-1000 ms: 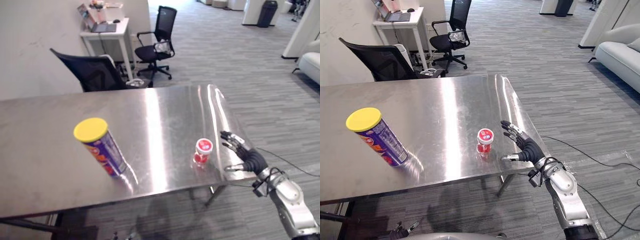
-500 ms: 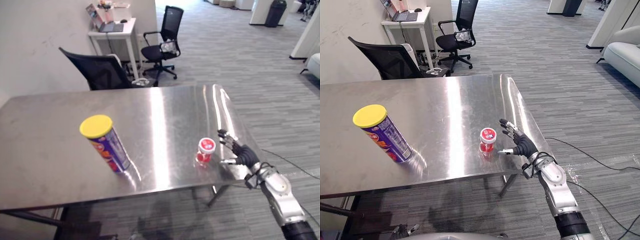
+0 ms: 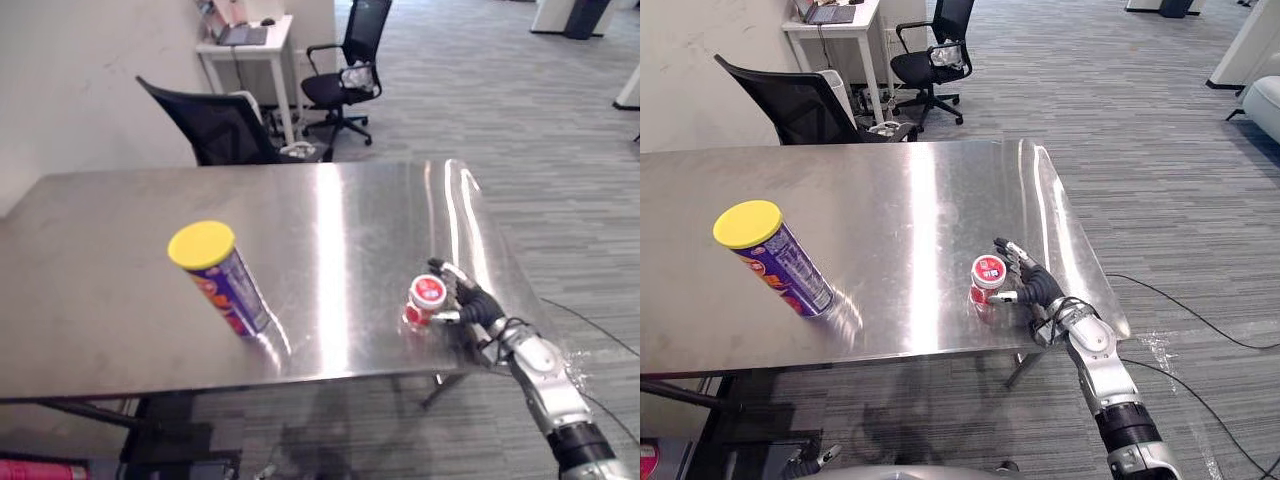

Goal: Put the gum and the chips on the shelf.

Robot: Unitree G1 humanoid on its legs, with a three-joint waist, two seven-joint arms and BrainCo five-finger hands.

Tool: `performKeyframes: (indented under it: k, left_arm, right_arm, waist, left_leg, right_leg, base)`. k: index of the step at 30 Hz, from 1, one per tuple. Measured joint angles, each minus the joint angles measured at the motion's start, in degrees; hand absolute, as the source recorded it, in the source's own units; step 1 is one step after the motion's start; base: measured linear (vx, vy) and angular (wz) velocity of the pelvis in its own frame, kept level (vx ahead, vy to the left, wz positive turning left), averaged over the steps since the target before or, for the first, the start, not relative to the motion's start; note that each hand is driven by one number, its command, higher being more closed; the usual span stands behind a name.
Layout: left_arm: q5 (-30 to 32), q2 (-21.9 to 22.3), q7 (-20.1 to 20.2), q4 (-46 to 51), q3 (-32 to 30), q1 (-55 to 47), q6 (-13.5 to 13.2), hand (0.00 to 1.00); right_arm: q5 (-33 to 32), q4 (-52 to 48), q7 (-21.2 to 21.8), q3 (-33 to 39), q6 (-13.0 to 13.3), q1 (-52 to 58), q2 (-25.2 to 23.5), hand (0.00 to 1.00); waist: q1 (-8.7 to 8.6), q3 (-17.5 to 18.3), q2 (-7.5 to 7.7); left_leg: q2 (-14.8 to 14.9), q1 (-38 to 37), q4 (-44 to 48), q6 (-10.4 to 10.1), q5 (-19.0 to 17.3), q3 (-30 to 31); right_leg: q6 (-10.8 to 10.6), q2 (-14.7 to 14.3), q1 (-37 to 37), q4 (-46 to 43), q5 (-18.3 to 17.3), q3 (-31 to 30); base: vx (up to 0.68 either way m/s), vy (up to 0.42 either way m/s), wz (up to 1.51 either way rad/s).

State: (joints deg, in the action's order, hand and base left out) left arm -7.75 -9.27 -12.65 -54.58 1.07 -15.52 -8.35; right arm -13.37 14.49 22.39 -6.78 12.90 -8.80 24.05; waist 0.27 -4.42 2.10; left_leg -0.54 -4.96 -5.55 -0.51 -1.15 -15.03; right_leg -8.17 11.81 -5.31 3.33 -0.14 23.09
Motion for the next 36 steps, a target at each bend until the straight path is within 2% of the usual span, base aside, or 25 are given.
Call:
performKeyframes:
  k: [10,11,17,24,30,36]
  left_arm:
    - [0.02,0.01,0.14,0.56,0.25,0.06,0.21,0.00]
    - [0.02,0.01,0.16,0.58,0.26,0.06,0.21,0.00]
    - [0.03,0.02,0.50,0.95,0.43,0.08,0.30,0.00]
    - [0.06,0.01,0.49,0.95,0.82,0.06,0.35,0.00]
    - [0.05,0.01,0.47,0.96,0.81,0.06,0.35,0.00]
    - [0.04,0.01,0.44,1.02,0.77,0.06,0.36,0.00]
  right_arm:
    - [1.69,2.42,-0.68,-2.45,0.58,-4.01,-0.62,0.00]
    - [1.72,2.62,-0.72,-2.78,0.58,-4.54,-1.05,1.00]
    - [2.12,4.79,-1.35,-3.87,0.81,-6.33,-2.70,1.00]
    - [2.17,6.51,-1.34,-5.11,1.41,-7.87,-4.90,1.00]
    - [2.16,6.39,-1.49,-5.38,1.41,-7.83,-4.88,1.00]
    - [2.04,1.18,-2.33,-4.85,1.32,-6.70,-4.82,1.00]
  waist:
    - [0.82,-1.12,-0.31]
    - [0.83,-1.34,-0.29]
    - [1.47,-1.51,-0.30]
    - [1.50,-1.58,-0.42]
    - [1.48,-1.59,-0.43]
    - [1.40,-1.65,-0.46]
  left_leg:
    - [0.01,-0.07,-0.26,-0.06,0.28,0.46]
    - [0.03,-0.06,-0.29,-0.09,0.35,0.68]
    - [0.01,-0.08,-0.33,-0.08,0.40,1.35]
    - [0.00,-0.06,-0.31,-0.08,0.39,1.37]
    - [0.07,-0.08,-0.34,-0.09,0.39,1.35]
    - [0.15,-0.07,-0.31,-0.12,0.37,1.23]
  right_leg:
    - [0.00,-0.02,-0.32,-0.01,0.00,0.47]
    - [0.01,-0.03,-0.43,-0.01,-0.01,0.70]
    - [0.02,-0.05,-1.05,0.40,-0.01,1.48]
    - [0.02,-0.08,-1.20,0.62,-0.01,1.59]
    - [0.01,-0.09,-1.23,0.60,-0.01,1.56]
    - [0.01,-0.09,-1.16,0.61,-0.01,1.36]
  base:
    - [-0.01,-0.007,0.01]
    - [-0.04,-0.030,0.11]
    - [-0.01,-0.013,0.06]
    - [0.00,0.000,0.00]
    - [0.00,0.000,0.00]
    - [0.00,0.000,0.00]
